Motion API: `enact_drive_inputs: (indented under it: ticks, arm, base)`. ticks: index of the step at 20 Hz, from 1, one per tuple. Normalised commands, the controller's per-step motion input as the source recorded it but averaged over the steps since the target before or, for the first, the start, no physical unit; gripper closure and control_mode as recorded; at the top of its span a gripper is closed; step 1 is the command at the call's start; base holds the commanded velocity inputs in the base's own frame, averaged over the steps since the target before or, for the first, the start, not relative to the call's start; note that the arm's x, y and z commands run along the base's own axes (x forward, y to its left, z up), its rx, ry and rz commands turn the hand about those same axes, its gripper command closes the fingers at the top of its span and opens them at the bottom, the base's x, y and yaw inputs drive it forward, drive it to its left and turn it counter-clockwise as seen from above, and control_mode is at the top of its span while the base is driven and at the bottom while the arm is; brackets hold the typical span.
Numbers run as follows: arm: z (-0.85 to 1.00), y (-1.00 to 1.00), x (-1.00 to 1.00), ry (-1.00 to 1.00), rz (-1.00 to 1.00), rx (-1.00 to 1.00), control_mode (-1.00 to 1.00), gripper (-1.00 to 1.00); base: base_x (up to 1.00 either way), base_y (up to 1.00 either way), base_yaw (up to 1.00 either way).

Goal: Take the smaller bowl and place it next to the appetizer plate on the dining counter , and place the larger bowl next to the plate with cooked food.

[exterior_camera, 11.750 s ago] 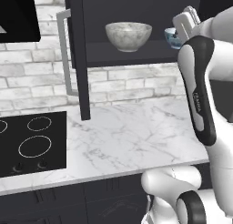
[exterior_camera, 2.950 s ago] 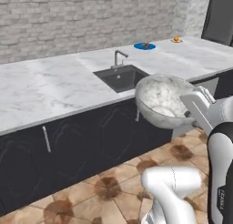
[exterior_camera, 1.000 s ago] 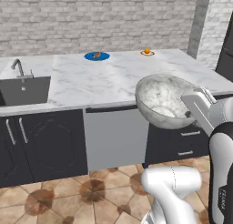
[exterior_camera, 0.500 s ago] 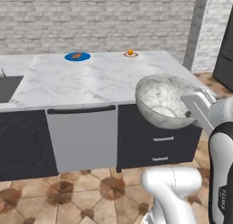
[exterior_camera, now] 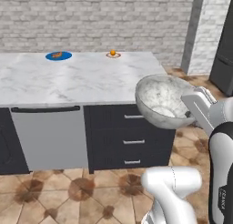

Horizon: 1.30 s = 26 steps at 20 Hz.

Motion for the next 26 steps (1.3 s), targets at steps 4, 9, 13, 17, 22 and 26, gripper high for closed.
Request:
enact_drive_inputs:
  ticks: [4,9,13,17,22,26]
  arm:
    - [0.00,0.00,0.00,0.00,0.00,0.00,1.00,1.00]
    - [0.00,0.00,0.00,0.00,0.00,0.00,1.00,1.00]
    - [0.00,0.00,0.00,0.00,0.00,0.00,1.00,1.00]
    - [0.00,0.00,0.00,0.00,0.00,0.00,1.00,1.00]
    - [0.00,0.00,0.00,0.00,0.00,0.00,1.00,1.00]
    - [0.00,0.00,0.00,0.00,0.00,0.00,1.00,1.00]
  base:
    - [0.18,-1.00,0.17]
    - [0.19,-1.00,0.14]
    - [0.46,-1.00,0.13]
    - [0.83,-1.00,0.18]
    - [1.00,-1.00,0.25]
    - [0.75,-1.00,0.25]
